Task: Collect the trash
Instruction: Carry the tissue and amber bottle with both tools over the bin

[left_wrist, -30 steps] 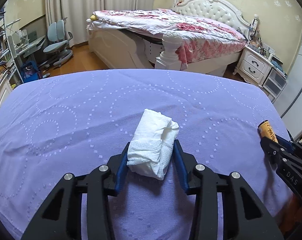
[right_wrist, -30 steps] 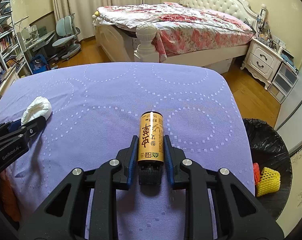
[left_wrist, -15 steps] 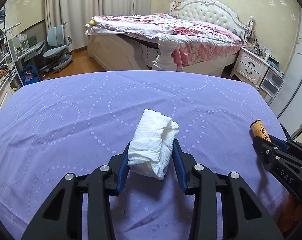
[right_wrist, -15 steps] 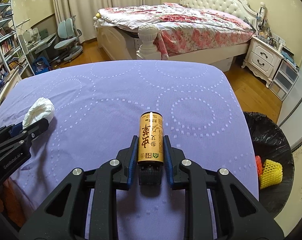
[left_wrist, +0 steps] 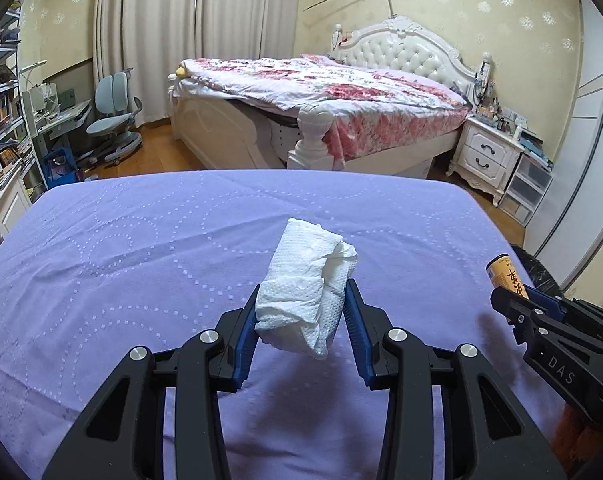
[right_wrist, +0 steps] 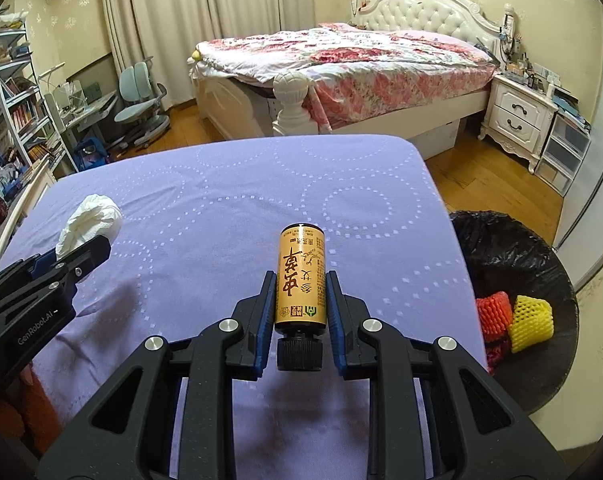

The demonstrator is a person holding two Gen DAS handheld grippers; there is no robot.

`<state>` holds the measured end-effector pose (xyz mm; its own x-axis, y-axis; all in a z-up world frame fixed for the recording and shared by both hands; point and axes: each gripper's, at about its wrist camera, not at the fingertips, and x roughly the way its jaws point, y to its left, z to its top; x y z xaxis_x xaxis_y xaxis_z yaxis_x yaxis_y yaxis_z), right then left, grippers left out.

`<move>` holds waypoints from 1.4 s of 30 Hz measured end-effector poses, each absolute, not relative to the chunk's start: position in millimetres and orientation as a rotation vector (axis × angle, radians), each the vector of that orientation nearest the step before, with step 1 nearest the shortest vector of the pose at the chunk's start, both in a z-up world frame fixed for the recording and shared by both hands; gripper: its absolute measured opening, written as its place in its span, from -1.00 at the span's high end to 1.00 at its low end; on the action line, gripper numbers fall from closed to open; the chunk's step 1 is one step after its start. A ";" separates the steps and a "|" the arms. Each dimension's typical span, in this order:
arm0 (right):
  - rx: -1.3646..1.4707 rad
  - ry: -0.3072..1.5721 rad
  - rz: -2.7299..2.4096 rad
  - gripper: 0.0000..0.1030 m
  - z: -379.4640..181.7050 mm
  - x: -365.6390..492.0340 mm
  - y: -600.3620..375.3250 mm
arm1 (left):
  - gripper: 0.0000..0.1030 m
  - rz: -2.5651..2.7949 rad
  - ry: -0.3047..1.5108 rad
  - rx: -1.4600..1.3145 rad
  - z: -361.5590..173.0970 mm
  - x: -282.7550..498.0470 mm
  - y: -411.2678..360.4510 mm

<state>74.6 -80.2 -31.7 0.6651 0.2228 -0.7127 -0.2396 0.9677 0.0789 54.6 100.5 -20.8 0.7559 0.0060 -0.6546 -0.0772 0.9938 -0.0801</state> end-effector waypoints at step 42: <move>0.098 0.647 -0.066 0.54 -5.7 50.7 -258.6 | 0.20 -0.297 0.635 0.022 -11.2 86.3 -87.4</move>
<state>50.7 -258.6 -5.7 0.7963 -0.0308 -0.6041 0.0918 0.9933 0.0704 86.3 -87.4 -11.2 0.7640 -0.2665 -0.5876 0.2798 0.9575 -0.0705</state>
